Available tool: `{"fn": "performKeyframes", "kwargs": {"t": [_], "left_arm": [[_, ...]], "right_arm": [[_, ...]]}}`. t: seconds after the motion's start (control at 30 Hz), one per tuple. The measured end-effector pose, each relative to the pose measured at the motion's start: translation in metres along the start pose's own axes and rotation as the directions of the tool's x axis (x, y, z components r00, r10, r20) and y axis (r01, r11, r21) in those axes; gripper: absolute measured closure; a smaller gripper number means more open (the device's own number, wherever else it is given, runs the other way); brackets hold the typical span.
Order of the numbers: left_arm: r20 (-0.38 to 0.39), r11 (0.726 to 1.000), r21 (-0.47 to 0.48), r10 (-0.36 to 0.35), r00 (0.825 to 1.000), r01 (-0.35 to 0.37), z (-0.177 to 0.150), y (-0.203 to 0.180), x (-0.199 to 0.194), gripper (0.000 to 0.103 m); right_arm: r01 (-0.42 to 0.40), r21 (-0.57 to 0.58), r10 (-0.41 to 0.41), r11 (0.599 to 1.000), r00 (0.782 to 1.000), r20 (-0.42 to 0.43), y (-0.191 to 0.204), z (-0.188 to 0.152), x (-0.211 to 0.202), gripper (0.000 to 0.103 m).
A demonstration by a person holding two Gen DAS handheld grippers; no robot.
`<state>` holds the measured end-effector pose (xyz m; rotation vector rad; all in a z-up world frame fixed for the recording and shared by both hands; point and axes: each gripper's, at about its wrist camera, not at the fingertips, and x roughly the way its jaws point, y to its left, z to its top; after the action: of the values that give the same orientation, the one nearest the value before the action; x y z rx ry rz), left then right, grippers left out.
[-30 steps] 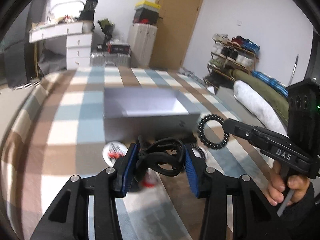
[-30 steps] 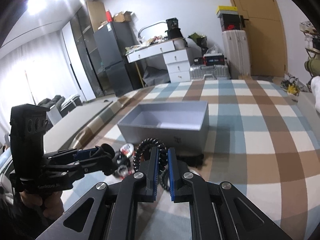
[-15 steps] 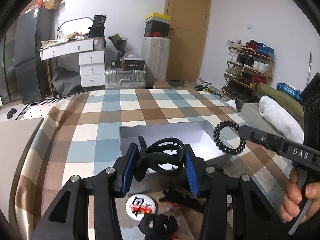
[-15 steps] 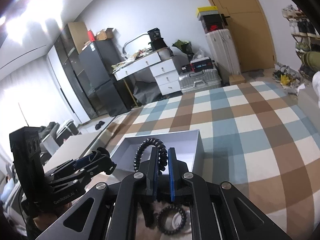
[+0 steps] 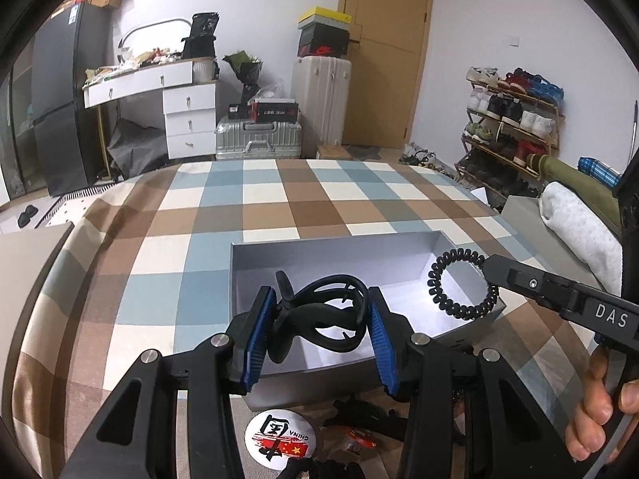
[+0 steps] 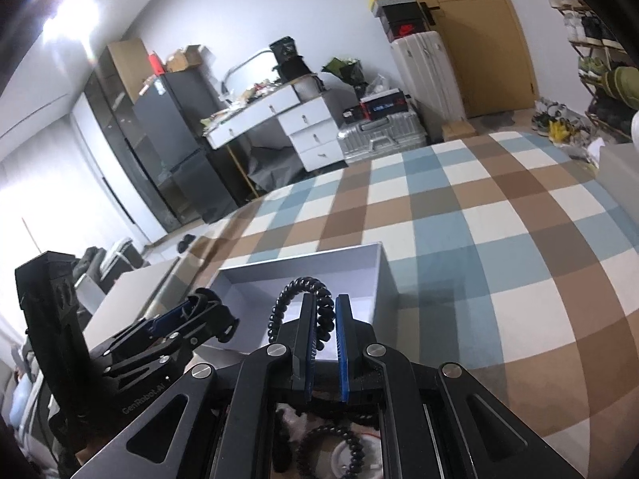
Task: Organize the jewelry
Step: 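Carry both items into the grey box and open both tools, then grasp the coiled black bracelet with the right tool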
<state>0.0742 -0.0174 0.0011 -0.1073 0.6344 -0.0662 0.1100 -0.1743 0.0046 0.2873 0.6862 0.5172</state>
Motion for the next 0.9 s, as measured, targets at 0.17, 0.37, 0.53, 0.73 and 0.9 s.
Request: {"fn": "performKeyframes", "kwargs": {"t": [0.17,0.37,0.53,0.73,0.9], "left_arm": [[-0.003,1.000,0.008,0.000,1.000,0.000,0.001,-0.004,-0.001,0.063],[-0.029,1.000,0.023,0.011,1.000,-0.011,0.000,-0.007,-0.010,0.041],[-0.009,0.999,0.030,0.018,1.000,-0.018,-0.006,-0.005,-0.029,0.022],[0.002,1.000,-0.001,0.025,1.000,-0.025,-0.016,0.004,-0.047,0.001],[-0.021,0.999,-0.039,0.000,1.000,-0.001,-0.026,0.012,-0.052,0.001]], "right_arm": [[-0.001,0.005,0.001,1.000,1.000,-0.022,0.000,0.002,0.005,0.091],[0.011,-0.013,-0.011,1.000,1.000,0.001,0.000,0.002,-0.006,0.067],[0.033,-0.083,-0.034,0.996,0.999,-0.013,-0.002,-0.002,-0.021,0.023],[0.058,-0.103,-0.066,0.993,0.995,-0.070,-0.011,-0.014,-0.031,0.006],[0.063,-0.135,-0.082,0.989,0.987,-0.140,-0.010,-0.026,-0.028,0.006]]}}
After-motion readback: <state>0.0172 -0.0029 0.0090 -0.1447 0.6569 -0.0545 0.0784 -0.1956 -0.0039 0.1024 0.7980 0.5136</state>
